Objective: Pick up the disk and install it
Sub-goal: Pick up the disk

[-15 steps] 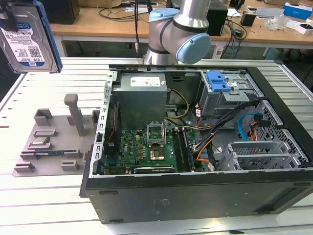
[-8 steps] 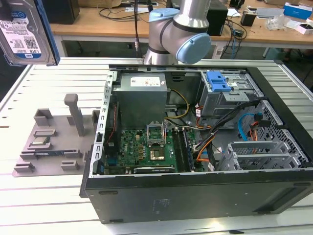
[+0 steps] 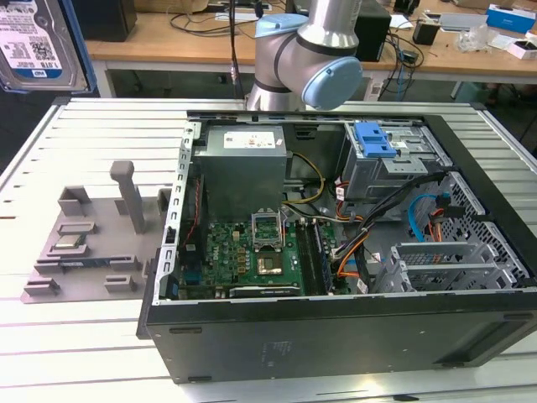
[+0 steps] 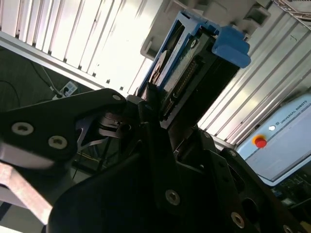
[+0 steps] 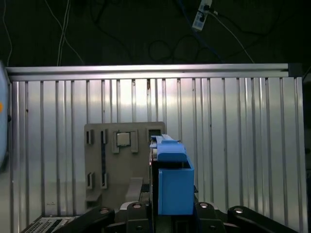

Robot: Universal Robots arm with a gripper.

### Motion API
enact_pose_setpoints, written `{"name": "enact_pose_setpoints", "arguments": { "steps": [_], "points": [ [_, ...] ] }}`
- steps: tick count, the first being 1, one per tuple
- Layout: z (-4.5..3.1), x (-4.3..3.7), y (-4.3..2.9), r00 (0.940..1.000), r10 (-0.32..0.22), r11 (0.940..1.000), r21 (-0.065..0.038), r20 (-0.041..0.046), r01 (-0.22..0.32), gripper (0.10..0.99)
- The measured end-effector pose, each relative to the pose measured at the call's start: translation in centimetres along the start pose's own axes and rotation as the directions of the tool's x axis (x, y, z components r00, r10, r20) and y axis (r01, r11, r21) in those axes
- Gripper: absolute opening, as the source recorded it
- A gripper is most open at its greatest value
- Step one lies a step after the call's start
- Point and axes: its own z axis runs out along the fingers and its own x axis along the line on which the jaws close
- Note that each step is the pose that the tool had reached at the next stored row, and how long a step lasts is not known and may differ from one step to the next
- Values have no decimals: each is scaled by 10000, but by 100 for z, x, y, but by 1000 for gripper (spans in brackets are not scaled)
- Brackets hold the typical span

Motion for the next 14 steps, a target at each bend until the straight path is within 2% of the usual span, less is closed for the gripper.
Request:
{"name": "enact_pose_setpoints", "arguments": {
  "steps": [3, 9, 14],
  "points": [
    [-111, -1, 5, 10000, 0, 10000, 0, 0, 0, 361],
    [-272, -3, 12, 10000, 0, 10000, 1, 0, 0, 361],
    [-437, -6, 19, 10000, 0, 10000, 0, 0, 0, 361]
  ]
}}
